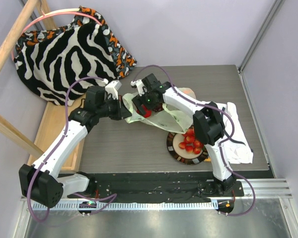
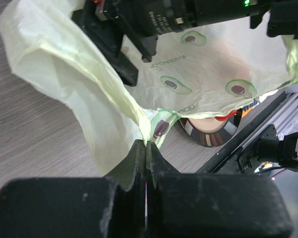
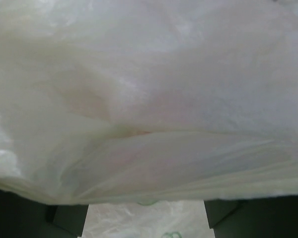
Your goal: Take the fake fruits out of the plastic bag
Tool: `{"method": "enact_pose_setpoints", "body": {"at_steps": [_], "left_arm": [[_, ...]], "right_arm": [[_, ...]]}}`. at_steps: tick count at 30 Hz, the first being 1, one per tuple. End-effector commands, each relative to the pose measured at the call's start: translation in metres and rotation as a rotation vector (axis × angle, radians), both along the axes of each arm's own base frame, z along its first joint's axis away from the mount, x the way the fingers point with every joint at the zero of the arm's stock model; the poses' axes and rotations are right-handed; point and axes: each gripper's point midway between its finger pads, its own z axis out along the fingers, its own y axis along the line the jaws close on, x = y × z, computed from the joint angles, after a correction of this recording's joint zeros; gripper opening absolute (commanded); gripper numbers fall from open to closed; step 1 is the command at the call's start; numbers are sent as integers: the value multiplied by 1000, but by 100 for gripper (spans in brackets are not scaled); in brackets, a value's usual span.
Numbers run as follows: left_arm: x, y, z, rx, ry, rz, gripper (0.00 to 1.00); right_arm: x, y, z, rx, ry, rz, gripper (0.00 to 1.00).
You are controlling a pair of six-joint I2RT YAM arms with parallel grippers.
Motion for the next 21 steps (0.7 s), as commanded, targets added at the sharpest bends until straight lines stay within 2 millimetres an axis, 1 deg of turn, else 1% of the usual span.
{"method": "enact_pose_setpoints", "body": {"at_steps": [1, 2, 4, 5, 7, 8, 9, 11, 12, 13, 14, 15, 16, 17, 18, 19, 21], "left_arm": [[-2, -2, 4, -29, -10, -15, 0], [-3, -2, 3, -30, -9, -15, 0], [-2, -2, 2, -33, -6, -12, 0], [-2, -1, 4, -36, -11, -10, 0], [1, 1, 3, -39, -10, 3, 0], [2, 1, 4, -42, -16, 4, 0], [3, 2, 4, -43, -17, 9, 0], [6, 2, 6, -49, -26, 14, 0], [6, 2, 6, -51, -26, 13, 0], [7, 2, 6, -54, -27, 16, 0], [9, 1, 8, -57, -34, 16, 0], [11, 1, 8, -56, -33, 18, 0], [12, 1, 9, -61, -33, 19, 0], [13, 1, 11, -66, -36, 20, 0], [15, 0, 12, -68, -36, 21, 0], [16, 0, 11, -68, -34, 21, 0], [18, -1, 14, -71, -37, 22, 0]], "right_arm": [[10, 35, 17, 66, -72, 27, 80], [10, 37, 14, 66, -70, 40, 72], [12, 37, 11, 42, -92, 54, 63], [14, 36, 9, 20, -108, 52, 51], [19, 28, 14, -19, -144, 40, 45], [22, 24, 28, -27, -186, 46, 41], [24, 20, 41, -29, -216, 41, 40], [23, 10, 58, -43, -255, 40, 36], [21, 4, 91, -8, -299, 35, 36], [14, -2, 97, -6, -296, 43, 35], [7, -3, 113, 21, -304, 59, 35], [-1, -9, 140, 48, -345, 75, 34], [-12, -14, 146, 53, -342, 92, 34], [-19, -16, 155, 75, -345, 113, 33], [-31, -22, 178, 104, -380, 131, 33], [-41, -27, 176, 101, -363, 150, 33], [-57, -31, 188, 127, -362, 179, 32]]}}
